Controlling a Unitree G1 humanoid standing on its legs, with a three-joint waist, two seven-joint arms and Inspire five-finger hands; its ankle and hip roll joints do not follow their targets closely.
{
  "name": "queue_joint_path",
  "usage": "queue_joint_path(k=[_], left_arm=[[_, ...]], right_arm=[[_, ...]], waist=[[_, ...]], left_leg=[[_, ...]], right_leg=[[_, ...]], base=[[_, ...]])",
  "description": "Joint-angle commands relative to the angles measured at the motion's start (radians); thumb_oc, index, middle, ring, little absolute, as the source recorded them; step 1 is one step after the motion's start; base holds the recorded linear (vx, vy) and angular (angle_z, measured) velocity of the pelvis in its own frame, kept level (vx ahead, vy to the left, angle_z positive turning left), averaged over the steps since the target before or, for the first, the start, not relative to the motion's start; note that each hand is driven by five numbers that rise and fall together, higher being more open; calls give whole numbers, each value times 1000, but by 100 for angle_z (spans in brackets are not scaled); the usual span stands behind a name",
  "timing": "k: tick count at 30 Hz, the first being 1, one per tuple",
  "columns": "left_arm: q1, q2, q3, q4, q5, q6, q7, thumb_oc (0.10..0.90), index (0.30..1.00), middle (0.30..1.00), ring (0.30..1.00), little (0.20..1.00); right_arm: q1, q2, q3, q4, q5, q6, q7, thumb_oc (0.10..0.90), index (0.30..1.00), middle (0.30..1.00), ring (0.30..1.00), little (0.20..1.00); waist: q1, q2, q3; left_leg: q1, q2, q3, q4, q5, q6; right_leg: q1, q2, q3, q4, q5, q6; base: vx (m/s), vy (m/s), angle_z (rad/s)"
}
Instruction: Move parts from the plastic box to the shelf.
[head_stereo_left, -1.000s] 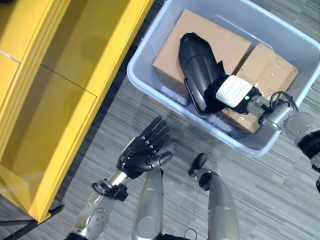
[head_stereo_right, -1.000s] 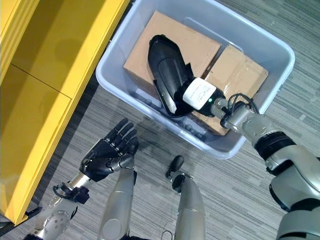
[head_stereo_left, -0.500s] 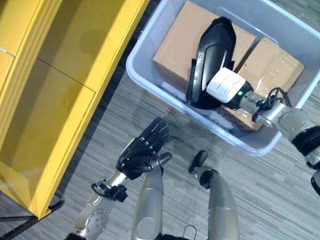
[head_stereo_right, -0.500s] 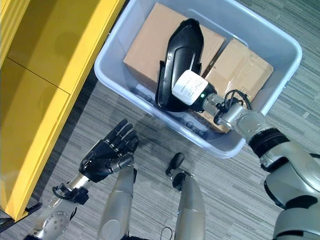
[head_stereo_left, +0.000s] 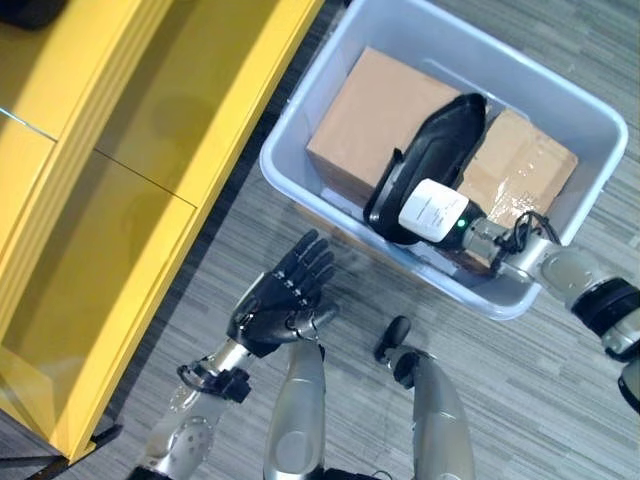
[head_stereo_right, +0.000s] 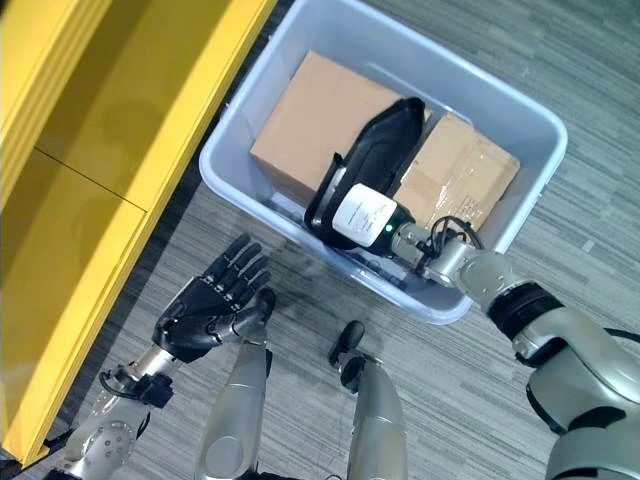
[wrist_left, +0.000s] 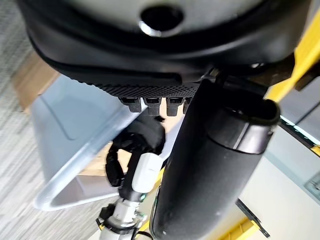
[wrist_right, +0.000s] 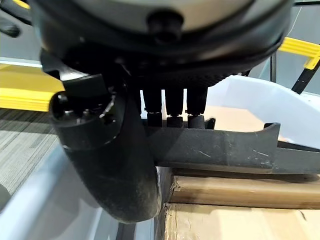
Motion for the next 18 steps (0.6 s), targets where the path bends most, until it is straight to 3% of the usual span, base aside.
queue_joint_path(k=[1,5,8,10,13,18], left_arm=[[50,-20,-9,-127,-75,-50,-84,900,1000,1000,1000,1000],[52,-29,-11,-143,-47,-65,-62,900,1000,1000,1000,1000],[59,-40,-9,-158,-30,-50,-58,900,1000,1000,1000,1000],[79,-55,-18,-177,-14,-32,-41,900,1000,1000,1000,1000],[89,-60,-19,-179,-8,-23,-44,900,1000,1000,1000,1000],[89,-62,-43,-184,30,-62,0,900,1000,1000,1000,1000]], right_arm=[[-37,-62,-86,-98,92,27,-25,400,300,300,300,300],[-8,-48,-120,-103,131,24,-50,400,300,300,300,300],[8,-46,-159,-129,170,18,-59,400,300,300,300,300],[51,-28,-222,-160,177,8,-50,400,300,300,300,300],[62,-28,-231,-163,181,6,-45,400,300,300,300,300],[112,-1,-296,-191,298,24,-48,400,300,300,300,300]], waist=[[-20,46,-27],[-14,39,-65],[-13,30,-107],[-14,20,-163],[-14,21,-181],[-34,7,-233]], left_leg=[[57,23,28,-104,108,52],[101,20,25,-119,98,54],[140,21,20,-135,93,51],[213,17,22,-161,83,48],[241,16,22,-173,82,46],[311,5,39,-207,73,48]], right_leg=[[108,57,85,39,-52,40],[165,52,80,-14,-42,46],[223,51,80,-80,-23,50],[323,41,81,-184,5,58],[359,38,84,-221,16,63],[440,28,93,-312,43,77]], base=[[15,77,-5],[29,33,-1],[82,59,-1],[145,139,-9],[92,108,-2],[78,98,2]])
